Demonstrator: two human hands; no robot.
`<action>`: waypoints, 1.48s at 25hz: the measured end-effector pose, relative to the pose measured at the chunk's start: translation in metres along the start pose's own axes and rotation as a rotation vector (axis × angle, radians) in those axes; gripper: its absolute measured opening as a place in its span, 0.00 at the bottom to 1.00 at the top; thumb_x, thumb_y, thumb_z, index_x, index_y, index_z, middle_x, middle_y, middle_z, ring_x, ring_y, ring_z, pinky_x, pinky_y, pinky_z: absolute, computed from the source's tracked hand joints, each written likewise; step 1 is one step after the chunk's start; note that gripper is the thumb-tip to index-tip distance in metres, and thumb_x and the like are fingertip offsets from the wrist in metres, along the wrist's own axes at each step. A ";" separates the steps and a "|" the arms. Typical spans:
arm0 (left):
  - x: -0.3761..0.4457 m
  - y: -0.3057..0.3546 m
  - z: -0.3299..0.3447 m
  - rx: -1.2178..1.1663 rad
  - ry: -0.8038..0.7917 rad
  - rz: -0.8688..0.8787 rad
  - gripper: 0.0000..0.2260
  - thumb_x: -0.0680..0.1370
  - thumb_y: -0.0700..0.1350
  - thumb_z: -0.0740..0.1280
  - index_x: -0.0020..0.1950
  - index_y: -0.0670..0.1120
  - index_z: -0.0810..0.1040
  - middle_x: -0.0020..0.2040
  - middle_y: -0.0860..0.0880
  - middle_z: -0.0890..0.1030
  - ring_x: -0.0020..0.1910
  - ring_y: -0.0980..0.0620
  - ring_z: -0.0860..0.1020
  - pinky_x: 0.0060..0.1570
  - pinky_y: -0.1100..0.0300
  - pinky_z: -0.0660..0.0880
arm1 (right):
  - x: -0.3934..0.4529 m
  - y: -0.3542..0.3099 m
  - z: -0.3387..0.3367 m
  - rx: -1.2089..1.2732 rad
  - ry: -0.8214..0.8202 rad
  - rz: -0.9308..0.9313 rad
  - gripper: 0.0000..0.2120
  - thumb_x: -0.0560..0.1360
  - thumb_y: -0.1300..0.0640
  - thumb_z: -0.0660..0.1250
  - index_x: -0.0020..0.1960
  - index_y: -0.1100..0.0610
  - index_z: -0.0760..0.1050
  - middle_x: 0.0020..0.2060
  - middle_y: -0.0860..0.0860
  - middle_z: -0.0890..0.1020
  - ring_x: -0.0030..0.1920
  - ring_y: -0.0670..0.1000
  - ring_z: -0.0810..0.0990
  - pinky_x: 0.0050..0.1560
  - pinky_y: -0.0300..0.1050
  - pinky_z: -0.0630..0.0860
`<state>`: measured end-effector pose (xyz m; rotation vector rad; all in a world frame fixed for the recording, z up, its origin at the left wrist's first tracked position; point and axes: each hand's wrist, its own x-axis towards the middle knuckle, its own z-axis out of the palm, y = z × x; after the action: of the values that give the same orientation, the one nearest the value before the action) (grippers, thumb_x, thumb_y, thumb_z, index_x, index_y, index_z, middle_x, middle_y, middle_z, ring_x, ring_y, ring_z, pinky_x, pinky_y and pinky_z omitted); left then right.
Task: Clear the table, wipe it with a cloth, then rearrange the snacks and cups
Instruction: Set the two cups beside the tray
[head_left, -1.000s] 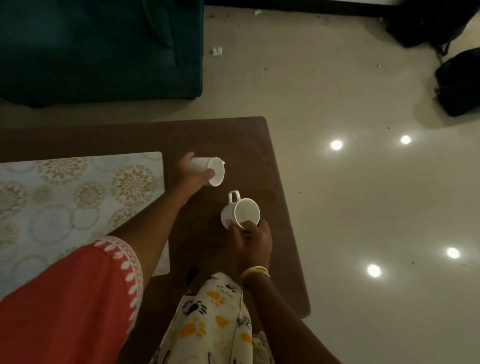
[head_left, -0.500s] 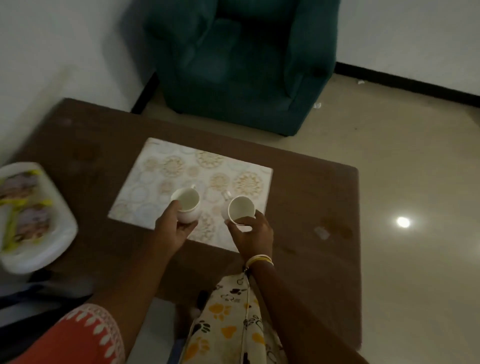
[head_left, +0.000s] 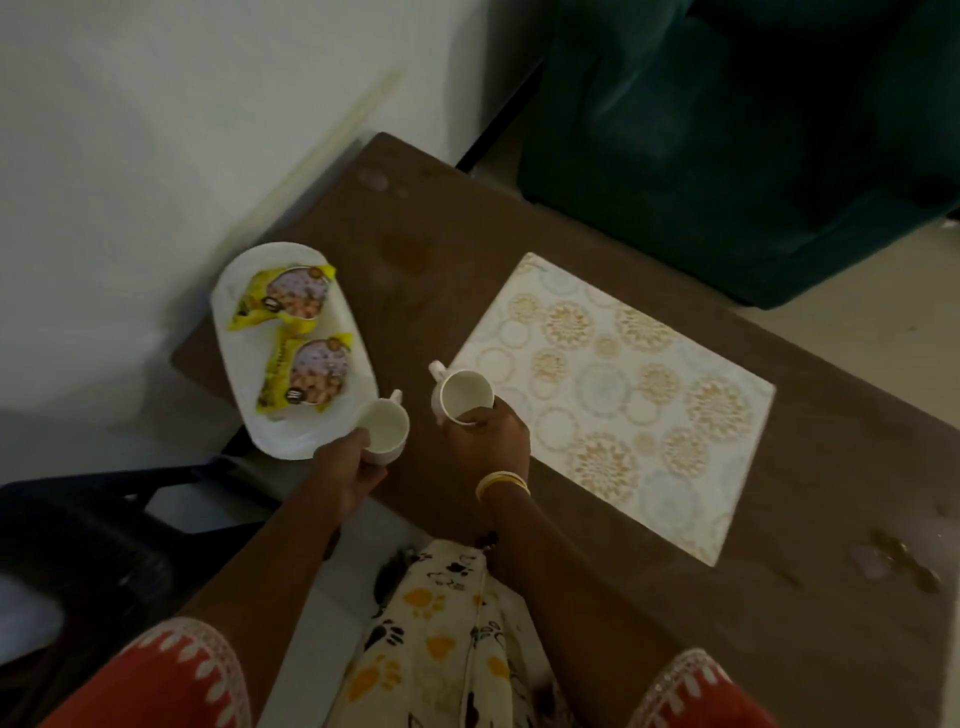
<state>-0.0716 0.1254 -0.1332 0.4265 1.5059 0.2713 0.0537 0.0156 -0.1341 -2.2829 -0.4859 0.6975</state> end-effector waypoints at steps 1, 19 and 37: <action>0.006 0.004 -0.005 0.031 -0.003 -0.022 0.20 0.78 0.37 0.60 0.71 0.41 0.65 0.67 0.40 0.71 0.65 0.41 0.72 0.63 0.47 0.71 | 0.007 -0.010 0.011 -0.013 -0.004 0.007 0.16 0.68 0.41 0.71 0.44 0.53 0.85 0.49 0.49 0.82 0.49 0.51 0.80 0.44 0.39 0.72; 0.056 0.008 -0.012 0.419 -0.132 0.118 0.09 0.76 0.33 0.64 0.55 0.41 0.69 0.51 0.40 0.75 0.48 0.43 0.77 0.56 0.44 0.78 | 0.092 -0.072 0.092 -0.208 -0.018 -0.038 0.12 0.70 0.51 0.74 0.49 0.58 0.83 0.52 0.55 0.81 0.52 0.57 0.80 0.42 0.43 0.71; -0.053 0.003 -0.052 0.943 0.130 0.682 0.30 0.77 0.48 0.68 0.74 0.42 0.60 0.67 0.35 0.67 0.65 0.37 0.70 0.60 0.50 0.69 | -0.017 -0.070 0.005 -0.563 -0.199 -0.407 0.34 0.73 0.55 0.69 0.74 0.49 0.60 0.73 0.55 0.61 0.70 0.59 0.66 0.63 0.54 0.71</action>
<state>-0.1265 0.1110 -0.0847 1.7096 1.5035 0.0950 0.0272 0.0577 -0.0813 -2.5024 -1.3403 0.6338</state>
